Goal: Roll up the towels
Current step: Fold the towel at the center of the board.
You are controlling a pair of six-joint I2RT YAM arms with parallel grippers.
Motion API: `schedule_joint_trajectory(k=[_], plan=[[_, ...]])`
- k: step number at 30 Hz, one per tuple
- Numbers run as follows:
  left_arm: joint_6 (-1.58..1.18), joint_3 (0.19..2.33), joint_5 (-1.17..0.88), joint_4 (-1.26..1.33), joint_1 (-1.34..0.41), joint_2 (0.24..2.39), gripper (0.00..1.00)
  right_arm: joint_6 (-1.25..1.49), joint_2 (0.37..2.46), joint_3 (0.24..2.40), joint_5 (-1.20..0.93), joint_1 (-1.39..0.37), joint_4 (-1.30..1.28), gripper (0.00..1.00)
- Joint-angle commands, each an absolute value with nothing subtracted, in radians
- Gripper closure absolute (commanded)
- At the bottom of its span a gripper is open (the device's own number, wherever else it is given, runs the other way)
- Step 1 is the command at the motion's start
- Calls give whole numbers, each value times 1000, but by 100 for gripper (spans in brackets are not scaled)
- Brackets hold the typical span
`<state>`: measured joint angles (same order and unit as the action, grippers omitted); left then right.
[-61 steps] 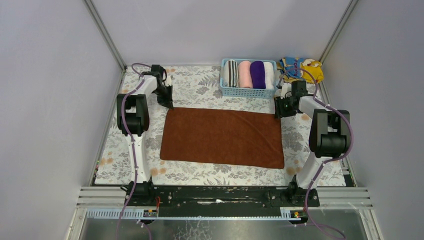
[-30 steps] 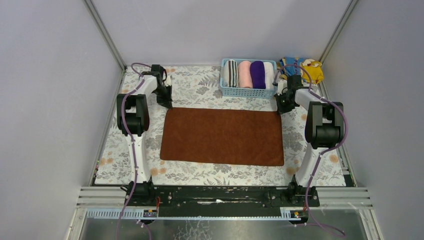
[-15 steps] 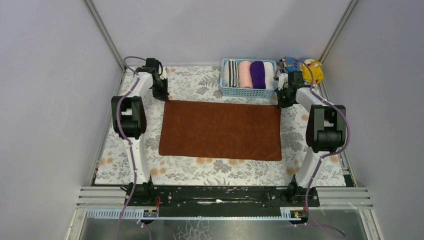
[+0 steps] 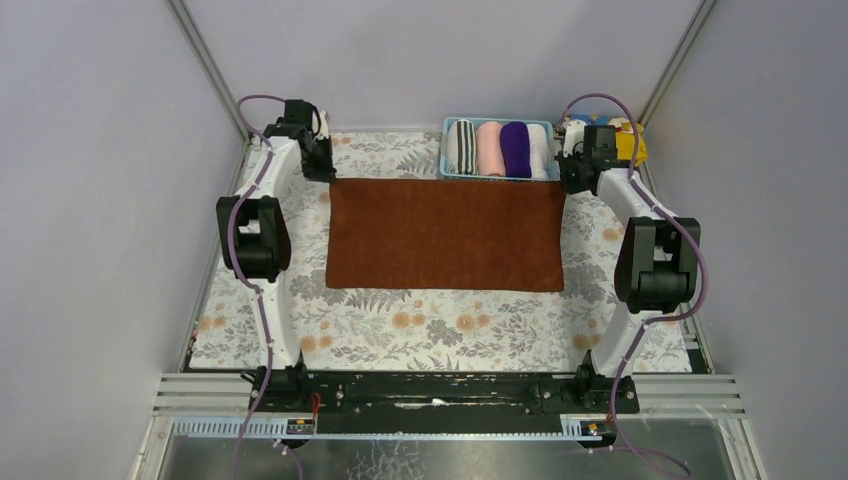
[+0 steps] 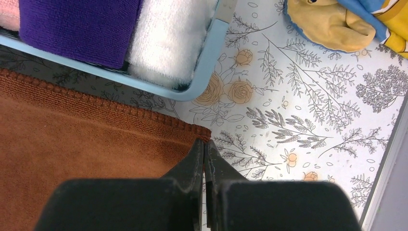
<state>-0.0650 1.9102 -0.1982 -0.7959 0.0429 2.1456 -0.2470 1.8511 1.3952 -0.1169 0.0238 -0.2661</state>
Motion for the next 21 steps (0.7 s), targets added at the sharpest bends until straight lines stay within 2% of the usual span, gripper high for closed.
schedule_joint_trajectory(k=[1,21], plan=[[-74,1870,-155,-743,61,2083,100,-206,1783,1374,-111,28,-222,100],[-294,1355,-10,-724,63,1730,100,93,1392,921,42,28,-173,100]])
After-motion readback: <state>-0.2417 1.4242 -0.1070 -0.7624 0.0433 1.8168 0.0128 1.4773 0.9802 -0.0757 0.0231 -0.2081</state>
